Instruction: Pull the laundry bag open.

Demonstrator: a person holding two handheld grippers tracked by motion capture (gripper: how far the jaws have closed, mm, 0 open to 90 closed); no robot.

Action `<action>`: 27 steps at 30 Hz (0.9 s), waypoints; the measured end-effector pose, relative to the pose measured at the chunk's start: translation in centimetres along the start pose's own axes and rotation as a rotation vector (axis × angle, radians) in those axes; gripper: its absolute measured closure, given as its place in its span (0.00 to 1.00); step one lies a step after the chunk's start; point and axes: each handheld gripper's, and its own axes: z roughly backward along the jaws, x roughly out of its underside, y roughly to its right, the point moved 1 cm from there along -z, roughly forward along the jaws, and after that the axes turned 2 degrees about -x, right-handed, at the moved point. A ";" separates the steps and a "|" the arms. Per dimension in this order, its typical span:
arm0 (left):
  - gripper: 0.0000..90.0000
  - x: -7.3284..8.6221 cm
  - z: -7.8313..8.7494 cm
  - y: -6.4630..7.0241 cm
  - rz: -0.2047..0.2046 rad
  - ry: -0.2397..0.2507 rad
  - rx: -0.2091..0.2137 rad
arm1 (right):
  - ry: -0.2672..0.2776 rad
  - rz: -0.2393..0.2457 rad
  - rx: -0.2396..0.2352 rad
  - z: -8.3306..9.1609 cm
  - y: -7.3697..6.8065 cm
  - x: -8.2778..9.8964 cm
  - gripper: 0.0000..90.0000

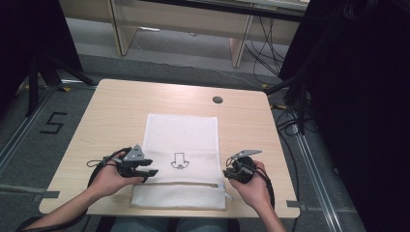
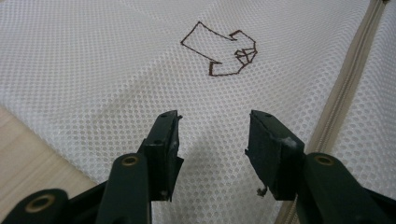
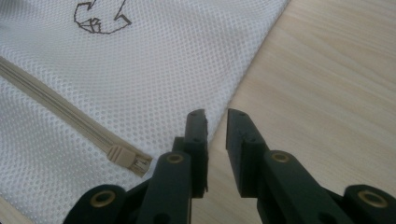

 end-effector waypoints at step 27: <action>0.59 -0.3 -0.7 0.9 -0.019 0.023 0.068 | -0.122 -0.051 -0.095 -1.3 -0.7 0.0 1.00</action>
